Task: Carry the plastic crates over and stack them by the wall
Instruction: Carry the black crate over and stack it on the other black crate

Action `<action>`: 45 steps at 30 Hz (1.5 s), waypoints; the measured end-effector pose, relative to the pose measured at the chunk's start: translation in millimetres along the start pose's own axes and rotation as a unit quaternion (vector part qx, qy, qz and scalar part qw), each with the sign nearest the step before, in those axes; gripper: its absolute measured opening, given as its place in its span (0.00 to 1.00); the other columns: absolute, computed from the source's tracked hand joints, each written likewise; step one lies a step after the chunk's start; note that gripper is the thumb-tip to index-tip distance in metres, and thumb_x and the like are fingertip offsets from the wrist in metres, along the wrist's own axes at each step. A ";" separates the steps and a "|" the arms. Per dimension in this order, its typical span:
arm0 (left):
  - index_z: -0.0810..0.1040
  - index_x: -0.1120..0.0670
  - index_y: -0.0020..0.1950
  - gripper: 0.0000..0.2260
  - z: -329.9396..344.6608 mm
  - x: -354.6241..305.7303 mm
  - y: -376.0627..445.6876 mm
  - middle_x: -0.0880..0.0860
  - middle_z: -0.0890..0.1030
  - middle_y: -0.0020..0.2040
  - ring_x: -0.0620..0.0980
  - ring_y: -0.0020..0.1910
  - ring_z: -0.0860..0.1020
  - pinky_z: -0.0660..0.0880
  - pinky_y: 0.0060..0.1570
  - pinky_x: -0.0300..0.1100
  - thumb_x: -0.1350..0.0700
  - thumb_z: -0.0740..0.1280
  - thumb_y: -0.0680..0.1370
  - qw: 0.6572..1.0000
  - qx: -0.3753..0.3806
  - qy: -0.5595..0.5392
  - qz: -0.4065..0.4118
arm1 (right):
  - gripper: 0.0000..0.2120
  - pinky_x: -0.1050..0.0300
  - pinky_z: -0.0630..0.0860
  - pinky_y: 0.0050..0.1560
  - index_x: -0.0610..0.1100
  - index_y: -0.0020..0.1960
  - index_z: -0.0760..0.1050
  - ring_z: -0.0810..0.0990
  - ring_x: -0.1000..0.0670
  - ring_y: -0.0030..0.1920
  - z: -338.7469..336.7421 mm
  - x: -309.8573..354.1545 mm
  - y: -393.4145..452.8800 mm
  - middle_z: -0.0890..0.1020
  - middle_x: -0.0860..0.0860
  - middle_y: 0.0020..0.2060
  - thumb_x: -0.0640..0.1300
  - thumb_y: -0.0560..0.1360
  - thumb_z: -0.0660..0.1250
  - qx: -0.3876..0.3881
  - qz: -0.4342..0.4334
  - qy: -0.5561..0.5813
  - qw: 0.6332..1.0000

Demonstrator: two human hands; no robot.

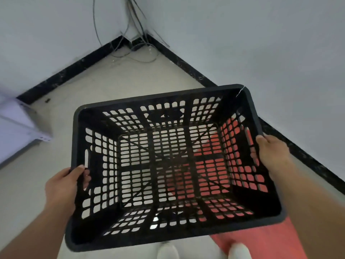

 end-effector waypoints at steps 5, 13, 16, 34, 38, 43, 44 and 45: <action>0.78 0.53 0.45 0.10 -26.9 -8.1 33.0 0.56 0.82 0.43 0.53 0.43 0.80 0.76 0.51 0.50 0.49 0.62 0.79 0.997 -0.053 -0.061 -0.015 | 0.14 0.50 0.75 0.41 0.37 0.48 0.76 0.76 0.45 0.33 66.9 56.8 30.6 0.80 0.42 0.36 0.44 0.80 0.54 0.037 -0.059 -0.044 0.997; 0.77 0.57 0.53 0.11 -16.3 -2.0 107.4 0.55 0.81 0.42 0.51 0.40 0.79 0.75 0.43 0.44 0.51 0.60 0.80 0.980 -0.152 -0.117 -0.059 | 0.11 0.49 0.76 0.47 0.38 0.52 0.74 0.78 0.43 0.40 187.4 150.6 112.4 0.80 0.41 0.43 0.43 0.79 0.57 0.124 -0.154 -0.089 0.976; 0.77 0.57 0.48 0.11 -3.6 4.0 133.9 0.55 0.80 0.41 0.50 0.39 0.79 0.76 0.45 0.44 0.51 0.60 0.80 0.973 -0.175 -0.127 -0.080 | 0.10 0.50 0.76 0.46 0.41 0.54 0.74 0.80 0.43 0.45 228.7 171.9 136.6 0.81 0.40 0.45 0.43 0.79 0.56 0.138 -0.146 -0.094 0.975; 0.79 0.56 0.57 0.18 20.6 58.6 233.1 0.50 0.83 0.40 0.44 0.35 0.82 0.76 0.40 0.40 0.44 0.62 0.76 0.953 -0.203 -0.167 -0.151 | 0.14 0.61 0.73 0.37 0.42 0.63 0.72 0.78 0.51 0.43 368.8 218.5 202.6 0.80 0.42 0.52 0.44 0.82 0.54 0.194 -0.215 -0.150 0.945; 0.77 0.54 0.61 0.21 19.9 60.7 233.1 0.51 0.84 0.46 0.47 0.43 0.83 0.77 0.44 0.47 0.42 0.59 0.77 0.963 -0.181 -0.118 -0.161 | 0.13 0.55 0.77 0.44 0.44 0.60 0.72 0.79 0.47 0.47 365.9 220.1 199.4 0.79 0.42 0.52 0.46 0.81 0.53 0.203 -0.228 -0.180 0.935; 0.75 0.57 0.57 0.16 27.5 38.5 210.5 0.55 0.80 0.46 0.54 0.44 0.79 0.76 0.46 0.49 0.47 0.56 0.80 0.969 -0.204 -0.045 -0.129 | 0.16 0.51 0.73 0.56 0.40 0.57 0.75 0.77 0.43 0.51 348.9 215.2 196.2 0.79 0.42 0.51 0.46 0.82 0.51 0.199 -0.241 -0.238 0.920; 0.75 0.56 0.56 0.15 28.8 37.9 208.7 0.53 0.80 0.43 0.53 0.41 0.78 0.75 0.43 0.47 0.49 0.56 0.80 0.966 -0.213 -0.054 -0.134 | 0.15 0.53 0.73 0.53 0.40 0.56 0.75 0.77 0.43 0.49 347.5 212.8 196.6 0.79 0.42 0.50 0.45 0.82 0.52 0.197 -0.235 -0.230 0.924; 0.76 0.55 0.56 0.13 30.5 37.3 208.0 0.52 0.79 0.41 0.52 0.39 0.78 0.75 0.41 0.46 0.50 0.56 0.80 0.962 -0.222 -0.069 -0.141 | 0.14 0.56 0.72 0.47 0.40 0.53 0.75 0.77 0.45 0.46 348.0 211.5 196.9 0.79 0.42 0.48 0.44 0.82 0.52 0.195 -0.231 -0.216 0.928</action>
Point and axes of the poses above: each hand's wrist, its own y-axis towards the middle knuckle, its own z-axis out of the palm, x = y × z, the point moved 4 cm from there along y, towards the middle knuckle
